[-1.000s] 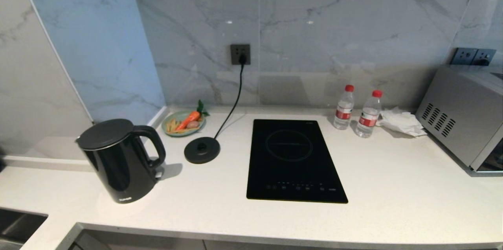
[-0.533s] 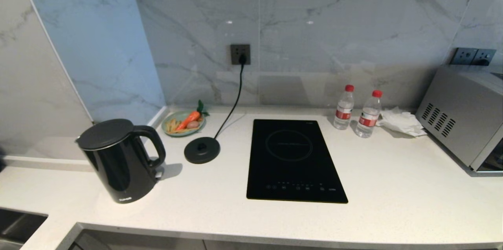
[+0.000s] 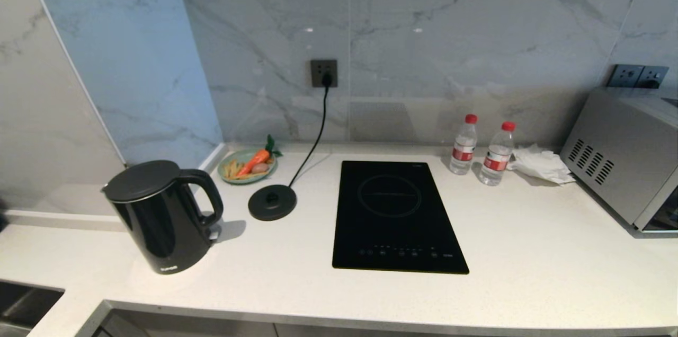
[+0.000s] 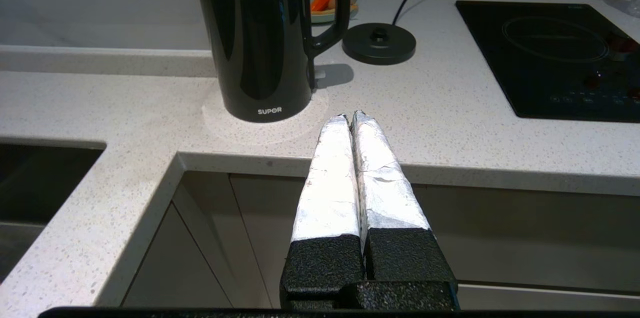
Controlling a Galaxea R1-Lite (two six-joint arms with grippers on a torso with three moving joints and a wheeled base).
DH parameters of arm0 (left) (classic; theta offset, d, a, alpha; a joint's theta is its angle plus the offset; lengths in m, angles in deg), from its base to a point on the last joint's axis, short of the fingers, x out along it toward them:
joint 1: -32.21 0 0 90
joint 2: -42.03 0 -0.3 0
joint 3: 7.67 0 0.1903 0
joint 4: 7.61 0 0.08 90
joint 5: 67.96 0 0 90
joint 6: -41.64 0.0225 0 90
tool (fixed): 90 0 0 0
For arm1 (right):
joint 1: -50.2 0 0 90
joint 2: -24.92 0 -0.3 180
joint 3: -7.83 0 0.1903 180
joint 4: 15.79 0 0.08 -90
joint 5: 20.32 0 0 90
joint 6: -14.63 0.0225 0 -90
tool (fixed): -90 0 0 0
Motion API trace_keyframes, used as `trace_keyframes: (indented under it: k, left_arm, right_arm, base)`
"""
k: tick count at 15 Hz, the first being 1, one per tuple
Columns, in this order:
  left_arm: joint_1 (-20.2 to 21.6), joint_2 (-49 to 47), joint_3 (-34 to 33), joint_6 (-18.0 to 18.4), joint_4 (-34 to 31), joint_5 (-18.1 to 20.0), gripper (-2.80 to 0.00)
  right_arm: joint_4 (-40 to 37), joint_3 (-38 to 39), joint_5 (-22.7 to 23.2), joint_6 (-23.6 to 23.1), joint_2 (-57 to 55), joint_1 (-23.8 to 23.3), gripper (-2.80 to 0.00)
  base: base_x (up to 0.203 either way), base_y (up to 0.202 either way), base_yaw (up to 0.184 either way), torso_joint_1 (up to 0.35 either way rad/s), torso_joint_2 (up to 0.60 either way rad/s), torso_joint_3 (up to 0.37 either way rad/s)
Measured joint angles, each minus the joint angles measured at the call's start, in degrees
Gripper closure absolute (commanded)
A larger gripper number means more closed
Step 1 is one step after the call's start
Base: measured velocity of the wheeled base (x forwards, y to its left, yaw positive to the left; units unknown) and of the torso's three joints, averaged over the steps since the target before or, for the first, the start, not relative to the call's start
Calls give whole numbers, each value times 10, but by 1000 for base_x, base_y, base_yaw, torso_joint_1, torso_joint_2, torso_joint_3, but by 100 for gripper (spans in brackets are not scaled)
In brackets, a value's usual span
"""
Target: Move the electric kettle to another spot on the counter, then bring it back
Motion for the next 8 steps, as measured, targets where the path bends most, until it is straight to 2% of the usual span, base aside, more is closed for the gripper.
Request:
trace_keyframes:
  k: [8]
  left_arm:
    - [0, 0, 0, 0, 0, 0, 0]
  right_arm:
    - [0, 0, 0, 0, 0, 0, 0]
  base:
    - [0, 0, 0, 0, 0, 0]
